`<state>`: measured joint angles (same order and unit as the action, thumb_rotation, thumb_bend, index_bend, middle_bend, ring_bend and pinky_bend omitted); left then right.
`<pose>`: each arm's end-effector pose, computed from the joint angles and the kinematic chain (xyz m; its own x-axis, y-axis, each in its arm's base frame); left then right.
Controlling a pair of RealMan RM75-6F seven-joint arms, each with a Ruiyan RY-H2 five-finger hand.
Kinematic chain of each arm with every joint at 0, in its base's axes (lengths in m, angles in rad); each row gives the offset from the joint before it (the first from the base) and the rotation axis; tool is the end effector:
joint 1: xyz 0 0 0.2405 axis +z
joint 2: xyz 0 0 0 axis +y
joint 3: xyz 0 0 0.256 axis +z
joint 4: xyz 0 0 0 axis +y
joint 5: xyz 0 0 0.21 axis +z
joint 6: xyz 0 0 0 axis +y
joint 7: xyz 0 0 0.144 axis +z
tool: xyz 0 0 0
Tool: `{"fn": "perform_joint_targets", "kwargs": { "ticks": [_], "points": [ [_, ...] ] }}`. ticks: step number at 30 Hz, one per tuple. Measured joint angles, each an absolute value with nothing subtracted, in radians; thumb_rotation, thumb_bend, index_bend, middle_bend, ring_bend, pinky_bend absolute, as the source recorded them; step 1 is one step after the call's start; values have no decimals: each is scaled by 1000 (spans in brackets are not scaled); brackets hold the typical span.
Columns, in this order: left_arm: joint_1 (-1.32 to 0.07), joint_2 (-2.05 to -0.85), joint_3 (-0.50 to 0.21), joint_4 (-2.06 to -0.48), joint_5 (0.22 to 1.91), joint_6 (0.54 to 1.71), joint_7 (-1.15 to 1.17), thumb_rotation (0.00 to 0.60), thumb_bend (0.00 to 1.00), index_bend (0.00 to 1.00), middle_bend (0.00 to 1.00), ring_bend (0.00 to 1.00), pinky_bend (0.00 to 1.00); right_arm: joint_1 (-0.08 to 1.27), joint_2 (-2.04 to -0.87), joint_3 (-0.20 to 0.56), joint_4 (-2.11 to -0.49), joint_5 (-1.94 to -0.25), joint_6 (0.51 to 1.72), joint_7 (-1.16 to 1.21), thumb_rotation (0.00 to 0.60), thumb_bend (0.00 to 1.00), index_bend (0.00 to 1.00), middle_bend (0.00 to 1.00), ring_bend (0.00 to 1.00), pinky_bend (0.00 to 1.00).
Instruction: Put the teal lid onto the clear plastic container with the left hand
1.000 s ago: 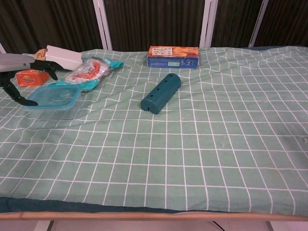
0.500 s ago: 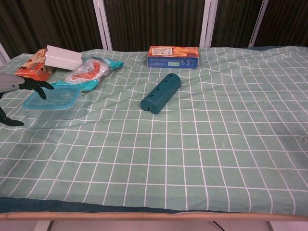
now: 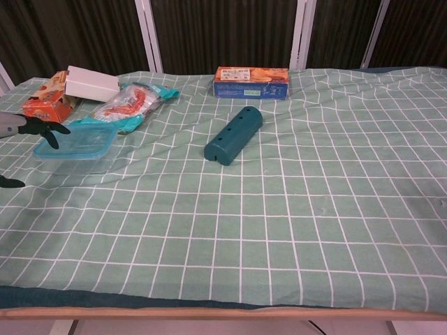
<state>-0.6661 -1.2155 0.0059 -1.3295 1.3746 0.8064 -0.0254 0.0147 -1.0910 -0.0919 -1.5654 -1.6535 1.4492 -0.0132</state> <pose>-0.2769 0.3451 0.0842 0.6327 0.3651 0.6830 0.7735 -0.3398 -0.5350 -0.3265 -0.1258 0.1412 0.4794 -0.2033 0.8537 -0.8775 -0.0984 0.4693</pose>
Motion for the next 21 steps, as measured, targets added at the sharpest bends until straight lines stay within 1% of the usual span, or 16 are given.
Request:
{"fn": "perform_joint_targets", "kwargs": {
  "ticks": [21],
  "points": [
    [-669,-1224,15,-1321,1363,755,-6,600,219,0,248,5,0,15,-1089,-90,-1566,-1651,1449,-11,600,113,0,0,0,0]
  ]
}}
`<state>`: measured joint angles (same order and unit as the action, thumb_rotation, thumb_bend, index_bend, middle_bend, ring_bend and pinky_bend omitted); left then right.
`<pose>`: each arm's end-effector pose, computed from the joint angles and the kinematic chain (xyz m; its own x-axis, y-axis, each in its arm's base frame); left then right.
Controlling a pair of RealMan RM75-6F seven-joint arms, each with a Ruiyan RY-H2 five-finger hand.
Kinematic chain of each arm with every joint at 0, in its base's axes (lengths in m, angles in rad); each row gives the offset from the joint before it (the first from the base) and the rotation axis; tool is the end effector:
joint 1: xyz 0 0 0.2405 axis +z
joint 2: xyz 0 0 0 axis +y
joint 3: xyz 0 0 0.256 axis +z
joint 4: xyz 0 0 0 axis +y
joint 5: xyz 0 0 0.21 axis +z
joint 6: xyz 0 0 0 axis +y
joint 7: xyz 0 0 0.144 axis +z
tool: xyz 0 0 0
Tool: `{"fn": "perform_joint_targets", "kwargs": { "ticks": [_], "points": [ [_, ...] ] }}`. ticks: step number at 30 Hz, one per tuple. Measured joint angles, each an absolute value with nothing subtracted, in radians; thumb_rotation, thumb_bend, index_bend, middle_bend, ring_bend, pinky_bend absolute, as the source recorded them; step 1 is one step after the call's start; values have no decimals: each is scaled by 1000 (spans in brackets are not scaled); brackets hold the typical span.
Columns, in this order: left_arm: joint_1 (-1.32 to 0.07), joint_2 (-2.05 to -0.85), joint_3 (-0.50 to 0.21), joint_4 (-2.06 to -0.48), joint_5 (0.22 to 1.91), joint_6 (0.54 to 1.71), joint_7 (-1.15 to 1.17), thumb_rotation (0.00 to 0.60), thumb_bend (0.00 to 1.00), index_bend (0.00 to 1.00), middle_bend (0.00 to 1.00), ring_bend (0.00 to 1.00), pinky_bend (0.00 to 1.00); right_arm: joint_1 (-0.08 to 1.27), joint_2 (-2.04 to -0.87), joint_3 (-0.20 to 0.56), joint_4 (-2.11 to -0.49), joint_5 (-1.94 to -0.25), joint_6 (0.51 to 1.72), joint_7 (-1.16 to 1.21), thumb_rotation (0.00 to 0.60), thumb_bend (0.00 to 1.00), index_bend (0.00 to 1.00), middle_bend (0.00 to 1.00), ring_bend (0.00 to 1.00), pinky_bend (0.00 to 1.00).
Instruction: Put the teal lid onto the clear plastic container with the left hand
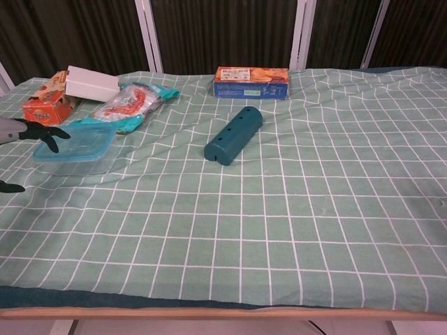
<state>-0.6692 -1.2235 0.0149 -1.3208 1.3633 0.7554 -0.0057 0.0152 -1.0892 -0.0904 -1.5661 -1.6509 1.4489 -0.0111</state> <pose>-0.2841 0.3422 0.0774 0.6463 0.4088 0.6443 0.7630 -0.3402 -0.5495 -0.3267 -0.1263 0.1420 0.4785 -0.2022 0.8545 -0.8780 -0.0958 0.4689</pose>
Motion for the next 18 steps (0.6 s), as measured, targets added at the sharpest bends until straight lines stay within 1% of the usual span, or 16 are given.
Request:
{"fn": "perform_joint_targets", "kwargs": {
  "ticks": [18],
  "points": [
    [-672,-1241,22,-1299,1357,718,-16,600,218,0,260,14,0,16,-1091,-89,-1567,-1647,1444,-18,600,113,0,0,0,0]
  ]
}}
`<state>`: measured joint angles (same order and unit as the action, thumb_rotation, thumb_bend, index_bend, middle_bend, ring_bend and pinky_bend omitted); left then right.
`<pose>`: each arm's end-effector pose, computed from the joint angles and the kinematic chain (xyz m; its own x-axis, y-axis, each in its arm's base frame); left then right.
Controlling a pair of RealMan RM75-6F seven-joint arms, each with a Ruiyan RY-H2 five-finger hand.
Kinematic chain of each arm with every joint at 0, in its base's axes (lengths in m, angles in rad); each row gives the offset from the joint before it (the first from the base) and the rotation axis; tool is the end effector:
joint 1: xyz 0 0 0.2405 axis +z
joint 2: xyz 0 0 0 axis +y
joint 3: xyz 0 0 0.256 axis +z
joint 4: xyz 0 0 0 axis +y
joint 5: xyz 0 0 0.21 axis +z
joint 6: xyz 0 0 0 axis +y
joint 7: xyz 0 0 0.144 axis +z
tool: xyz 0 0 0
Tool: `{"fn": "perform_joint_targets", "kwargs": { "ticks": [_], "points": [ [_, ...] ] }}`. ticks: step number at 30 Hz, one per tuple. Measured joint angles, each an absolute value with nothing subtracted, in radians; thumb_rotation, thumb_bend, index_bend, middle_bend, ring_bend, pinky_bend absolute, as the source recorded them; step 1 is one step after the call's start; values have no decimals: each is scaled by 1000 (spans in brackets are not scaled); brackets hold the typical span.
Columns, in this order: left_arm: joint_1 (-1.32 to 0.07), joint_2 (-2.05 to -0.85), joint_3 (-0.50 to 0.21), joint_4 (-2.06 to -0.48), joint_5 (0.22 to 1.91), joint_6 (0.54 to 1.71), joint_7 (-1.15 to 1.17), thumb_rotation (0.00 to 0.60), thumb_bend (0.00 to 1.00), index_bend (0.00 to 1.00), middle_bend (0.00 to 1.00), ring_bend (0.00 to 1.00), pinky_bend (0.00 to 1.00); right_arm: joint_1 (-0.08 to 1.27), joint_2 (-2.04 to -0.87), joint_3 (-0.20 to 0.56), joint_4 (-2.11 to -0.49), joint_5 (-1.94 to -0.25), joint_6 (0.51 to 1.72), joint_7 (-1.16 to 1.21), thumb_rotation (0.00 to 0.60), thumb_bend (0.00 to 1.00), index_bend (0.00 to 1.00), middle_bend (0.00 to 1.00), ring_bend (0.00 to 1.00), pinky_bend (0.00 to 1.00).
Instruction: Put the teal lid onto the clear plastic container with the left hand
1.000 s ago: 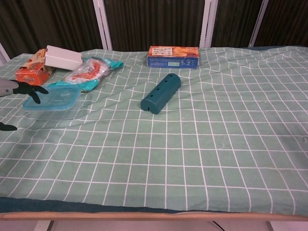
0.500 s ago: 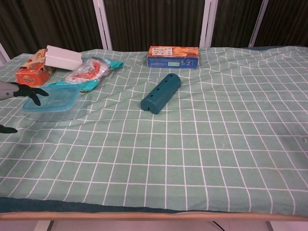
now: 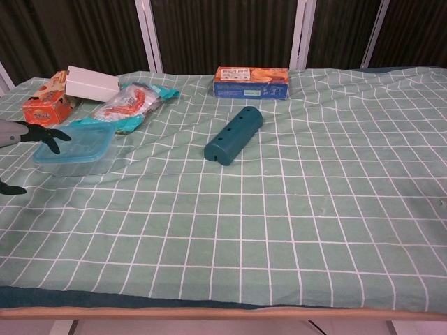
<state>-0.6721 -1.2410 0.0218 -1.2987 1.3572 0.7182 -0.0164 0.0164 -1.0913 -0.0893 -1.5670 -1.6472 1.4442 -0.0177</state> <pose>-0.2905 0.3411 0.0705 0.6392 0.4460 0.6265 0.7682 -0.3320 -0.5474 -0.3269 -0.1269 0.1410 0.4815 -0.2046 0.8522 -0.8763 -0.0945 0.4724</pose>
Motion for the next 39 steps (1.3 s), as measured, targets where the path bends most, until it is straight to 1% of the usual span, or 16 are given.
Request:
{"fn": "perform_joint_targets", "kwargs": {
  "ticks": [9,10,12,14,15,18,21,24,27,31,34,37,39],
  "points": [
    [-673,-1246,24,-1290,1362,711,-26,600,218,0,253,17,0,17,-1092,-89,-1569,-1645,1442,-20,600,113,0,0,0,0],
    [-672,-1246,23,-1291,1365,718,-24,600,218,0,230,13,0,17,-1091,-89,-1569,-1645,1443,-19,600,113,0,0,0,0],
    [-670,-1245,18,-1293,1372,739,-24,600,218,0,102,3,0,16,-1091,-89,-1568,-1645,1445,-17,600,113,0,0,0,0],
    [-664,-1241,10,-1301,1386,780,-27,600,222,0,15,0,0,16,-1091,-89,-1568,-1646,1445,-16,600,113,0,0,0,0],
    [-661,-1239,6,-1305,1394,803,-29,600,228,0,0,0,0,16,-1091,-89,-1568,-1646,1445,-16,600,113,0,0,0,0],
    [-646,-1234,-10,-1322,1429,905,-35,600,253,0,0,0,0,15,-1091,-90,-1568,-1648,1447,-17,600,112,0,0,0,0],
    [-618,-1227,-20,-1348,1476,1033,-43,600,261,0,0,0,0,14,-1091,-90,-1568,-1652,1452,-19,600,113,0,0,0,0],
    [-567,-1218,-16,-1391,1528,1171,-44,600,264,0,0,0,0,12,-1093,-92,-1567,-1655,1454,-22,600,113,0,0,0,0],
    [-478,-1210,17,-1440,1569,1298,-19,600,264,0,0,0,0,9,-1096,-91,-1565,-1657,1464,-28,600,113,0,0,0,0],
    [-310,-1226,93,-1453,1610,1460,-2,600,263,0,0,0,0,-3,-1107,-83,-1563,-1651,1488,-49,600,113,0,0,0,0],
    [-225,-1256,132,-1397,1637,1532,-47,600,264,0,0,0,0,-12,-1118,-74,-1561,-1646,1508,-69,600,113,0,0,0,0],
    [-208,-1271,151,-1330,1667,1541,-83,600,264,0,0,0,0,-17,-1120,-74,-1559,-1652,1519,-69,600,113,0,0,0,0],
    [-204,-1280,153,-1314,1684,1552,-93,600,264,0,0,0,0,-19,-1120,-77,-1556,-1659,1521,-69,600,112,0,0,0,0]
  ]
}}
